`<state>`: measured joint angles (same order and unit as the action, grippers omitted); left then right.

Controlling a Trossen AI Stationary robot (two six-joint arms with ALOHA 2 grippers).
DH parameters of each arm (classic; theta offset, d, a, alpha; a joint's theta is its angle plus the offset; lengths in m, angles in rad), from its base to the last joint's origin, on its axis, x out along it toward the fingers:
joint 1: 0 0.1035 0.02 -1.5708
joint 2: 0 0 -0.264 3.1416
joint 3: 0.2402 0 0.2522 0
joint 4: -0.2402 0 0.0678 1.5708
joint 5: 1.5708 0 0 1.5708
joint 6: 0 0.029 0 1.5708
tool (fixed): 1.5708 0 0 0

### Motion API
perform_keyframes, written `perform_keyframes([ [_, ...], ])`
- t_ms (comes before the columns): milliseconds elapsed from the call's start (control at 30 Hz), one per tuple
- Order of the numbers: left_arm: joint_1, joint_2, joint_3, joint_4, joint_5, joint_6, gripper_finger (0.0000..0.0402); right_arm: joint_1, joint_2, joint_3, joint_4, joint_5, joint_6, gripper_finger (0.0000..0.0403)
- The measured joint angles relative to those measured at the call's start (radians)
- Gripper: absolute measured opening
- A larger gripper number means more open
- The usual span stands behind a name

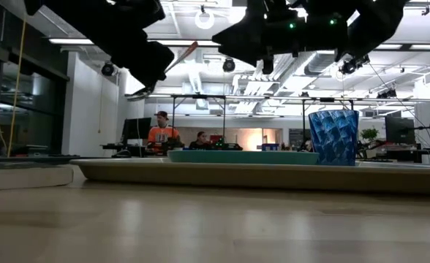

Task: Pick and place plate/cup/fork/spoon on tray
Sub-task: Put the orange spoon on the gray serving tray

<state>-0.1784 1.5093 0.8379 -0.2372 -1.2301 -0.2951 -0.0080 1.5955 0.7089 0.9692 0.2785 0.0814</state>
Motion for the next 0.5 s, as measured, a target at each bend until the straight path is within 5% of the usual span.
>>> perform_keyframes([
  [500,0.013,0.135,0.0,0.366,0.015,0.176,0.0,0.003,0.083,0.015,0.027,-0.006,-0.044,0.0162],
])
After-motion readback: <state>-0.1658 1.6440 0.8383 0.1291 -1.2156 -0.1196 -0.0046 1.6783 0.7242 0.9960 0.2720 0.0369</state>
